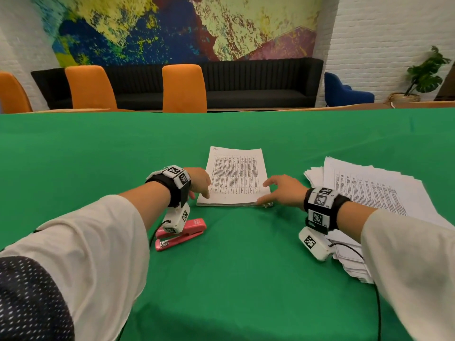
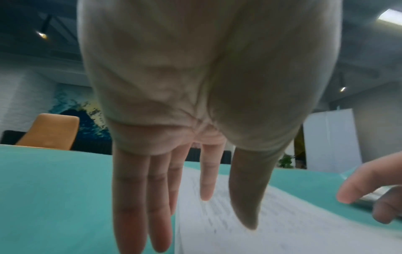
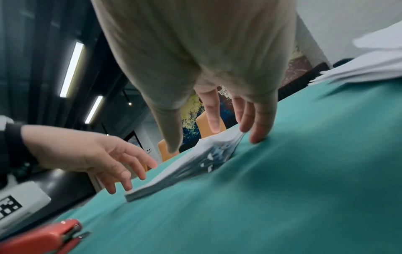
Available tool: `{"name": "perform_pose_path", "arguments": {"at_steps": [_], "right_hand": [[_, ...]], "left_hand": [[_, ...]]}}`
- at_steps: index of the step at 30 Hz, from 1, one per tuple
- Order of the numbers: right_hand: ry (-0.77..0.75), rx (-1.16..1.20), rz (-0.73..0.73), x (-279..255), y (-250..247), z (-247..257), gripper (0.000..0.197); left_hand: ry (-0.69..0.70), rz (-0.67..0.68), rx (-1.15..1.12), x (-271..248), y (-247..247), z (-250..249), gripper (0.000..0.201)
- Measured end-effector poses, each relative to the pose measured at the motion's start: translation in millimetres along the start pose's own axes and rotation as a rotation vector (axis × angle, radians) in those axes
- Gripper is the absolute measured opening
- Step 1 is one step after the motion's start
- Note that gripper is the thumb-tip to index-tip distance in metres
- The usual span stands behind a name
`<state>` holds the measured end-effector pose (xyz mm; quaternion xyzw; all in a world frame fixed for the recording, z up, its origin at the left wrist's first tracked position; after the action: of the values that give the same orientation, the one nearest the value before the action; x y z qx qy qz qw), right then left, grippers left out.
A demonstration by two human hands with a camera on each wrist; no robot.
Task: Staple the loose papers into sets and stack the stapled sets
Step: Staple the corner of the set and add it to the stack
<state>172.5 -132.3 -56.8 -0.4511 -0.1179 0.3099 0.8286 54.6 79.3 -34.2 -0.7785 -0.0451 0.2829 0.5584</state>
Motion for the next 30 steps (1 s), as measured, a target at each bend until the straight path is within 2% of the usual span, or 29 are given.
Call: {"name": "perform_pose_path", "arguments": {"at_steps": [4, 7, 9, 11, 13, 15, 17, 19, 22, 25, 28, 30], "right_hand": [[0.046, 0.110, -0.114, -10, -46, -36, 0.065], [0.206, 0.092, -0.165, -24, -89, -89, 0.073], [0.333, -0.047, -0.037, -39, -92, -121, 0.085], [0.365, -0.260, 0.186, -62, -74, -133, 0.086], [0.263, -0.425, 0.330, -85, -56, -126, 0.084], [0.126, -0.478, 0.401, -112, -44, -99, 0.076], [-0.006, -0.461, 0.458, -140, -34, -68, 0.052], [-0.064, -0.371, 0.501, -161, -27, -45, 0.041], [-0.067, -0.347, 0.468, -164, -26, -42, 0.058], [0.058, -0.452, 0.311, -139, -40, -75, 0.089], [0.229, -0.520, 0.263, -126, -46, -109, 0.129], [0.256, -0.532, 0.242, -121, -48, -117, 0.141]], "left_hand": [[0.004, 0.002, -0.014, -17, -9, 16, 0.039], [0.015, 0.131, 0.046, -35, 13, 26, 0.038], [0.010, 0.204, 0.141, -45, 32, 33, 0.038], [0.034, 0.181, 0.208, -49, 42, 31, 0.036], [0.111, 0.104, 0.268, -53, 42, 20, 0.036], [0.207, 0.085, 0.328, -64, 46, 4, 0.035], [0.282, 0.130, 0.351, -75, 59, -9, 0.038], [0.347, 0.163, 0.388, -85, 70, -19, 0.040], [0.405, 0.115, 0.326, -94, 67, -28, 0.039], [0.394, -0.065, 0.261, -96, 45, -26, 0.034], [0.234, -0.219, 0.327, -95, 27, -4, 0.040], [0.140, -0.179, 0.299, -99, 32, 7, 0.045]]}}
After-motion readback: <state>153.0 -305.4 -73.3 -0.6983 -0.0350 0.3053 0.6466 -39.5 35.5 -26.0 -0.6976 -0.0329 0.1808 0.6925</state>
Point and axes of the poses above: each hand's wrist, its own x-axis towards the middle knuckle, its own y-axis out of the palm, z = x × y, the point moved 10 cm from there along x, towards the middle knuckle, and after that the axes turned 1 degree about -x, right-handed, at the moved point
